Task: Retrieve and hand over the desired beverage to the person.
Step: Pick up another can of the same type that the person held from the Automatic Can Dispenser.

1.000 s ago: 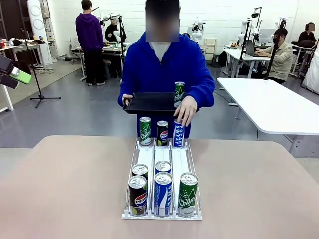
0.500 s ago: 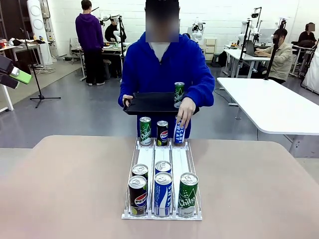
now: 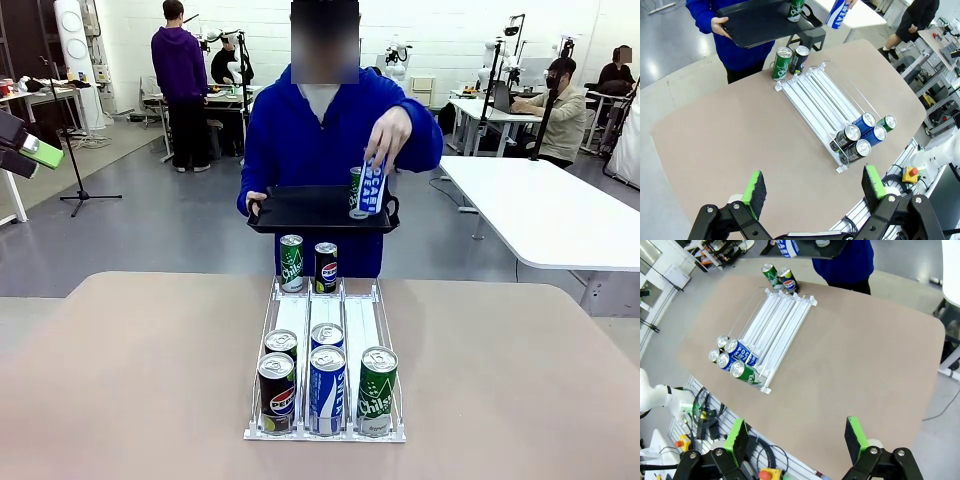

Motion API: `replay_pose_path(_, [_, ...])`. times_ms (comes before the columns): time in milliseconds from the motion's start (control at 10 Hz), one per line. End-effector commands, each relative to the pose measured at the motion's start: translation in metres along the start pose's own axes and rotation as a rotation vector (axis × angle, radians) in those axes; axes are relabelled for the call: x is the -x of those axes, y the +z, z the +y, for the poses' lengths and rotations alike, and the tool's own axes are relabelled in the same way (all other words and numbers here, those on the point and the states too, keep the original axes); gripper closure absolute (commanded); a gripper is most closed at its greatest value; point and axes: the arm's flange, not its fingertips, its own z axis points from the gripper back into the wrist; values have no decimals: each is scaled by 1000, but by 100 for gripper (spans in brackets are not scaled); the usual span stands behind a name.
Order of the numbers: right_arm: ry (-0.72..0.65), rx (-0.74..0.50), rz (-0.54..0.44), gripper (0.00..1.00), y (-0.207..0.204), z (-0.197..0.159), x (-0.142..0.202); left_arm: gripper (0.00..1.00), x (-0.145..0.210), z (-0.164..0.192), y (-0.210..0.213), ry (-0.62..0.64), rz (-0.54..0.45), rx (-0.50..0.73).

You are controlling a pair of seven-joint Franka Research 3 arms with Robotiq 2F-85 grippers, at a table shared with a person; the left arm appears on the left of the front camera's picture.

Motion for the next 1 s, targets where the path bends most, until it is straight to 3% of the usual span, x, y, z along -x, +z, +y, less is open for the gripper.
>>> replay_pose_path(0, [2, -7, 6, 0, -2, 0, 0, 0, 1, 1, 1, -9, -5, 17])
replay_pose_path(900, [2, -7, 6, 0, -2, 0, 0, 0, 1, 1, 1, -9, -5, 17])
